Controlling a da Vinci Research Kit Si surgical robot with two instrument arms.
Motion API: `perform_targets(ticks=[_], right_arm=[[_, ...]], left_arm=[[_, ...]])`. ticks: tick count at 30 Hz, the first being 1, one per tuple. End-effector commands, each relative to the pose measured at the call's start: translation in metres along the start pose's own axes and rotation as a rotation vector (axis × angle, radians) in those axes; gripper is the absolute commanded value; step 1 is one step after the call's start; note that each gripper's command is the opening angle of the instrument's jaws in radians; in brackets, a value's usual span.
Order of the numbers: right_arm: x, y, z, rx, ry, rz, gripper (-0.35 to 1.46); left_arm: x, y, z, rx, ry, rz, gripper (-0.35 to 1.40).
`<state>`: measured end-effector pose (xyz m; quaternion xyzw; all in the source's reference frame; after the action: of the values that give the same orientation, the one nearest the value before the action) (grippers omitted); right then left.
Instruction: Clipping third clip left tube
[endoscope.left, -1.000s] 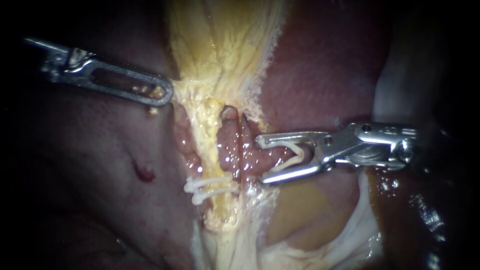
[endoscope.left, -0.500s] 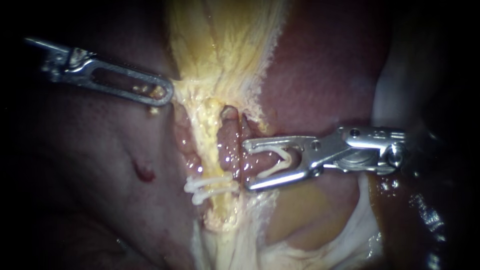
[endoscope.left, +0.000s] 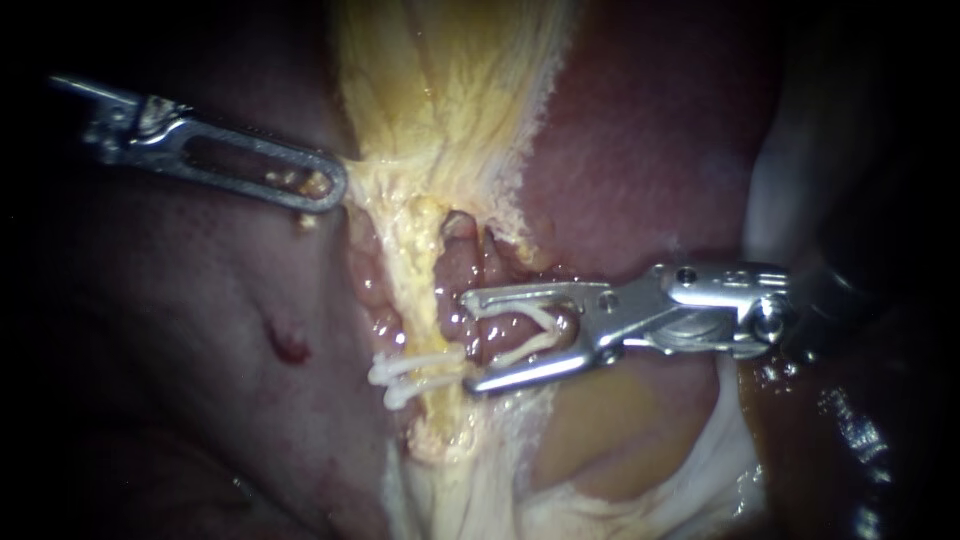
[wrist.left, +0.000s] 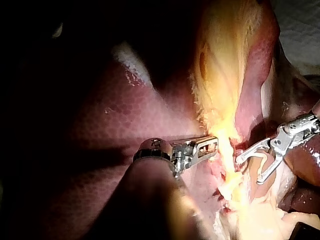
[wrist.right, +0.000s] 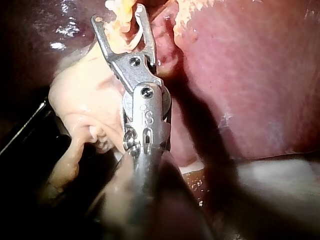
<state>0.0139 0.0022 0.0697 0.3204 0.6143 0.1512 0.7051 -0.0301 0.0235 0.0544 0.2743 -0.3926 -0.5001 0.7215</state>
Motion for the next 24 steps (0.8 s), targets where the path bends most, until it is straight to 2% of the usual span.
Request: perform_targets(ticks=[1,10,24], right_arm=[[-0.0002,0.0002,0.0000,-0.002,0.000,-0.001,0.50],[-0.0024,0.0025,-0.0003,-0.010,-0.004,-0.006,0.50],[-0.0030,0.0032,-0.0004,-0.013,-0.005,-0.009,0.50]], left_arm=[[0.0000,0.0000,0.0000,0.000,0.000,0.000,-0.35],[0.0000,0.0000,0.0000,0.000,0.000,0.000,-0.35],[0.0000,-0.0001,0.0000,0.000,0.000,0.000,-0.35]])
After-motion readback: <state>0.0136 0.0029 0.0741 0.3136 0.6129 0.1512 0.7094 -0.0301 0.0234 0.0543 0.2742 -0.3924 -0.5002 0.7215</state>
